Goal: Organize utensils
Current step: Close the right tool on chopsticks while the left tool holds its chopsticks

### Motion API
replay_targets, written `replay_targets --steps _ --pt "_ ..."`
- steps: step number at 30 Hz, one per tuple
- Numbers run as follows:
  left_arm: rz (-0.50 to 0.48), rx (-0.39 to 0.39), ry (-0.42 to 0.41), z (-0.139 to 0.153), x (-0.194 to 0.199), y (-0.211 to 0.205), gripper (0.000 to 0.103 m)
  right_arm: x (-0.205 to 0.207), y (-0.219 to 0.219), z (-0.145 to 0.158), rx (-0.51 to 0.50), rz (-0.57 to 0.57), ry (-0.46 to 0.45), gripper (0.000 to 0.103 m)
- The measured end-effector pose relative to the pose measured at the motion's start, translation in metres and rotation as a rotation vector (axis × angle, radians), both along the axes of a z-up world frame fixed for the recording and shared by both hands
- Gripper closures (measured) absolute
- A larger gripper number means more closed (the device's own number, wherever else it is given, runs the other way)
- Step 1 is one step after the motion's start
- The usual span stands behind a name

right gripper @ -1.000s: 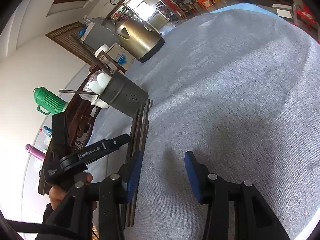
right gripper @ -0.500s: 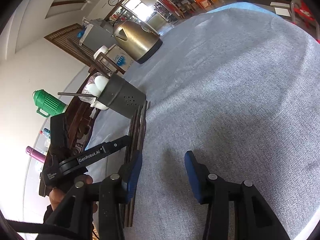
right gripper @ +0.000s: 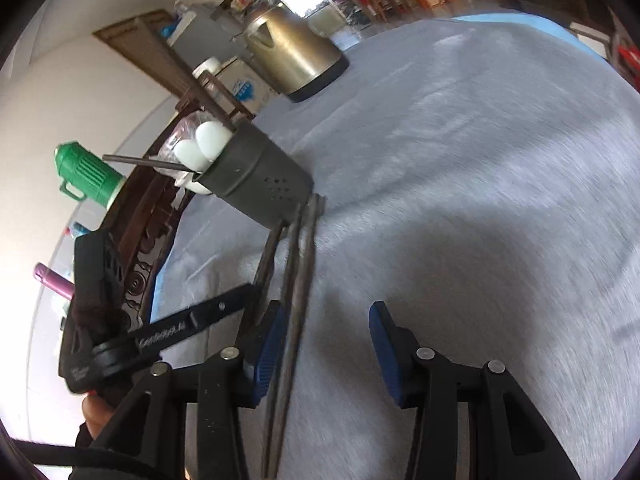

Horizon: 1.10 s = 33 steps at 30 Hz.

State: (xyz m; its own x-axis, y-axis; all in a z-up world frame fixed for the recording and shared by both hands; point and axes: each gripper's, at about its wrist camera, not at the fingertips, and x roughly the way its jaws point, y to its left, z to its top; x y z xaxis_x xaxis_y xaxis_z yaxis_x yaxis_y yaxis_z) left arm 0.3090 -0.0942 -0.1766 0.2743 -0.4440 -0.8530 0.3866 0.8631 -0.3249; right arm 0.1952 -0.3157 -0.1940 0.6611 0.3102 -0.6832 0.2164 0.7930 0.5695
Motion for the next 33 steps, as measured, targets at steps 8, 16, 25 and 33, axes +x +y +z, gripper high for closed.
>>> replay_targets --steps 8,16,25,33 --pt "0.109 -0.047 0.031 0.004 0.012 0.042 0.081 0.051 0.032 0.001 -0.148 0.063 0.085 0.064" --pt "0.075 -0.069 0.034 0.008 -0.002 0.055 0.082 0.066 0.051 -0.008 -0.283 0.06 0.155 0.079" --pt "-0.002 -0.033 0.021 0.005 -0.014 0.04 0.082 0.065 0.056 -0.002 -0.376 0.028 0.193 0.079" --pt "0.046 -0.095 0.103 -0.007 -0.02 0.039 0.088 0.04 0.036 -0.004 -0.318 -0.004 0.208 0.079"
